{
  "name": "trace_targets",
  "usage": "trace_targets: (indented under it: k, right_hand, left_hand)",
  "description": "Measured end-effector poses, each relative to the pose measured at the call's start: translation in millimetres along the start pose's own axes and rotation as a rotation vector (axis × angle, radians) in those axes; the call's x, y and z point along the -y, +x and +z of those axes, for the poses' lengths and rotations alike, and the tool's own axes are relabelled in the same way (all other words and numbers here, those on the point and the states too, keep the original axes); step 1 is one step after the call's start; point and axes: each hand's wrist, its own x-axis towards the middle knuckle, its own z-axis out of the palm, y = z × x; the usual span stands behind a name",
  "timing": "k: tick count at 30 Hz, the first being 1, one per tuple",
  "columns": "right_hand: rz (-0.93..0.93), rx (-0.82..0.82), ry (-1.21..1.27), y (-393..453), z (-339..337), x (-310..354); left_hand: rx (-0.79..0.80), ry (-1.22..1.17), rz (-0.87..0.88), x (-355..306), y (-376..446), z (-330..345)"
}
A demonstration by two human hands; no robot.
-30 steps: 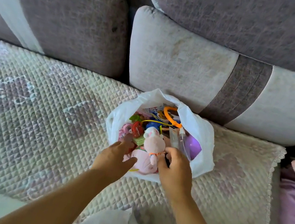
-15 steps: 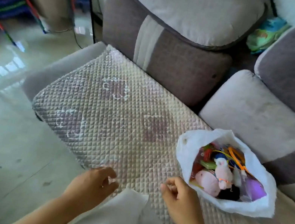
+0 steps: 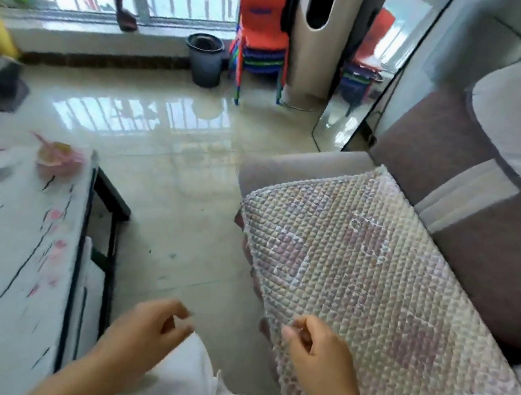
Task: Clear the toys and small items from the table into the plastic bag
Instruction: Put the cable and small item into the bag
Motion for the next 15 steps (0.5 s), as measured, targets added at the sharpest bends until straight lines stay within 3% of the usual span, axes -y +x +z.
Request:
trace_targets:
  k: [7,15]
  right_hand:
    - [-0.202,0.198,-0.062,66,56,68]
    - [-0.442,0.442,-0.075,153,99,138]
  left_hand:
    - [-0.167,-0.177,-0.243,69,-18,-41]
    - [-0.376,-0.343,-0.526,92,-15,-65]
